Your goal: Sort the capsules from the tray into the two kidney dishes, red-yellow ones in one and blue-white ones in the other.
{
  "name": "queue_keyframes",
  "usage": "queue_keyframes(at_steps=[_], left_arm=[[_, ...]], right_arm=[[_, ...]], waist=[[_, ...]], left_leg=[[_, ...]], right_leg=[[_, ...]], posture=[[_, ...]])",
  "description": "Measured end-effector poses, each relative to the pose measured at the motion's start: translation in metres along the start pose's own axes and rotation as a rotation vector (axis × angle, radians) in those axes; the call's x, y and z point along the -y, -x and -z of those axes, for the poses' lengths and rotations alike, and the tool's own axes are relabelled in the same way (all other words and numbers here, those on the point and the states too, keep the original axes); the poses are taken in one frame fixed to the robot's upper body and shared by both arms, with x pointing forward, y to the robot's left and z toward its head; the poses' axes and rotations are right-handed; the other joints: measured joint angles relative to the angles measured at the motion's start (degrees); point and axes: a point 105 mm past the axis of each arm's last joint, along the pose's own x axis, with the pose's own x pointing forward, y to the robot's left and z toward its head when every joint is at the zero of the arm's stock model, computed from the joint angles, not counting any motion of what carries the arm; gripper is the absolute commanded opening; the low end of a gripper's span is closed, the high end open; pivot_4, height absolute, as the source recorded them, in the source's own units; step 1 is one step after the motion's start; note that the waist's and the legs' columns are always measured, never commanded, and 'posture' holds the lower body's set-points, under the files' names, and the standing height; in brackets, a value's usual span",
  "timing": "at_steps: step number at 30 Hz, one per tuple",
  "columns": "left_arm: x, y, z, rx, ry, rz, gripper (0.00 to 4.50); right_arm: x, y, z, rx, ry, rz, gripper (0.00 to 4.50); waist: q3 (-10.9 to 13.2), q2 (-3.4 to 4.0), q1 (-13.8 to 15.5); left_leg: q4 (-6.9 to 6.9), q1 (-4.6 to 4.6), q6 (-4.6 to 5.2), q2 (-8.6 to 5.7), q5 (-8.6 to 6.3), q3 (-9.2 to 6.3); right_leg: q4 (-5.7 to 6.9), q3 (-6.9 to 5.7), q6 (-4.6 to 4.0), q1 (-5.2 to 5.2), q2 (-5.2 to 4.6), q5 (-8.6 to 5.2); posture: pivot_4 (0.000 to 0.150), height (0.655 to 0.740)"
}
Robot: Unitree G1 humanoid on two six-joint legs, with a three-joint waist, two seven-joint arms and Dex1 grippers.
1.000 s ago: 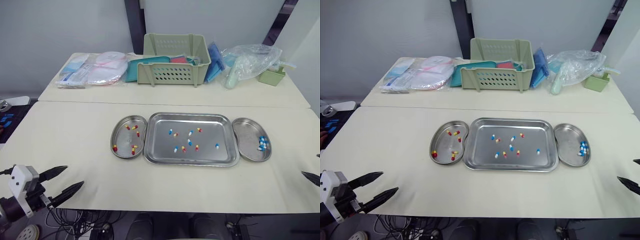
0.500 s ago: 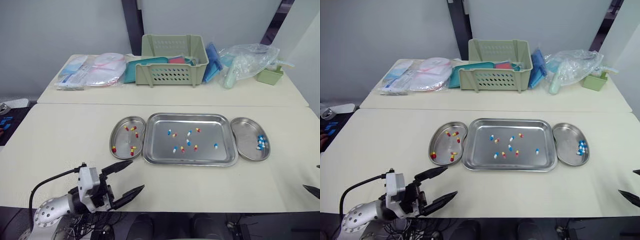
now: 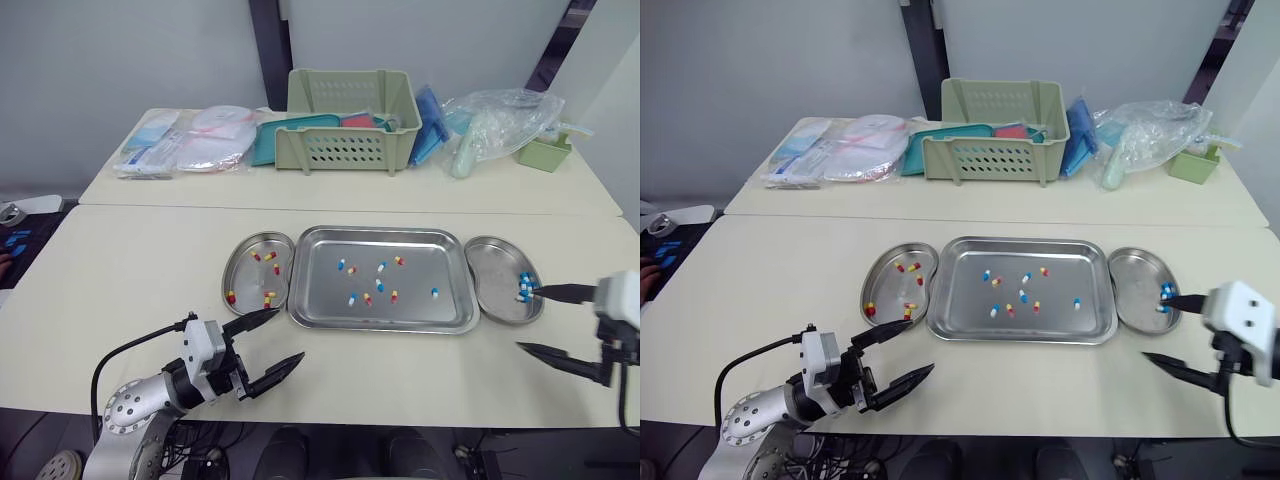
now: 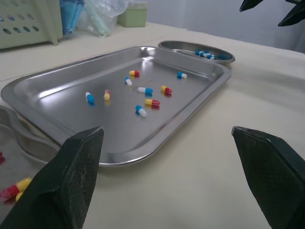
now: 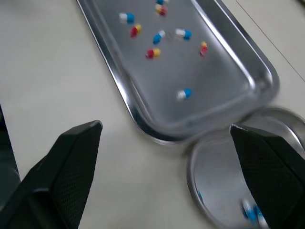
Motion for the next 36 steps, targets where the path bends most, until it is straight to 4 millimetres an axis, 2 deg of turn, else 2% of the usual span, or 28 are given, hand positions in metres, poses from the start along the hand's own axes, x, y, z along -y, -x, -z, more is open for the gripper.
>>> queue_keyframes(at_steps=[3,4,6,9,17,23,28,36], left_arm=[[0.000,0.000,-0.001,-0.006,-0.004,-0.006,4.45],[0.001,-0.001,-0.002,-0.006,-0.005,-0.008,4.49],[0.000,-0.003,-0.004,-0.004,-0.005,-0.012,4.50],[-0.002,-0.006,-0.007,-0.005,-0.008,-0.020,4.50],[0.001,-0.012,-0.011,-0.002,-0.014,-0.009,4.50],[0.002,-0.013,-0.010,-0.006,-0.009,-0.013,4.50],[0.003,-0.013,-0.010,-0.010,-0.009,-0.012,4.50],[0.003,-0.013,-0.010,-0.010,-0.011,-0.006,4.50]], right_arm=[[-0.008,-0.028,-0.019,0.059,0.029,-0.058,4.50],[-0.008,-0.038,-0.024,0.078,0.032,-0.066,4.33],[-0.008,-0.056,-0.029,0.097,0.031,-0.074,3.91],[-0.004,-0.082,-0.040,0.121,0.052,-0.082,2.89],[0.005,-0.133,-0.055,0.079,0.088,-0.126,2.89],[-0.005,-0.170,-0.060,0.051,0.040,-0.153,2.89],[-0.007,-0.186,-0.057,0.009,0.027,-0.145,2.89],[-0.001,-0.192,-0.045,-0.040,0.087,-0.149,2.89]], waist=[[0.0,-0.01,0.0],[0.0,-0.05,0.0],[0.0,-0.06,0.0],[0.0,-0.06,-0.1],[0.1,-0.07,-0.2],[0.1,-0.07,-0.2],[0.1,-0.05,-0.2],[0.1,-0.04,-0.2]], left_leg=[[0.00,-0.01,0.00,0.00,0.00,-0.04],[-0.01,0.00,0.00,0.02,0.00,-0.05],[-0.01,-0.02,0.00,0.01,0.00,-0.05],[-0.01,-0.01,0.00,0.01,0.00,-0.07],[-0.02,-0.03,0.00,0.02,0.00,-0.09],[-0.02,-0.11,0.00,0.01,0.00,-0.12],[-0.02,-0.12,0.00,0.01,0.00,-0.10],[-0.03,-0.15,0.00,0.01,0.00,-0.09]], right_leg=[[0.00,-0.03,0.00,-0.02,0.00,0.00],[0.00,-0.05,0.00,-0.02,0.01,0.00],[0.00,-0.05,0.00,-0.04,0.00,0.00],[0.03,-0.05,0.00,-0.07,0.00,0.00],[0.06,-0.06,-0.01,-0.15,0.00,0.00],[0.07,-0.06,-0.01,-0.23,0.00,0.00],[0.11,-0.05,-0.01,-0.31,0.00,0.00],[0.12,-0.03,-0.01,-0.37,0.00,0.00]], posture=[[0.150,0.7400],[0.150,0.7400],[0.150,0.7400],[0.150,0.7400],[0.150,0.7400],[0.150,0.7400],[0.150,0.7400],[0.150,0.7400]])
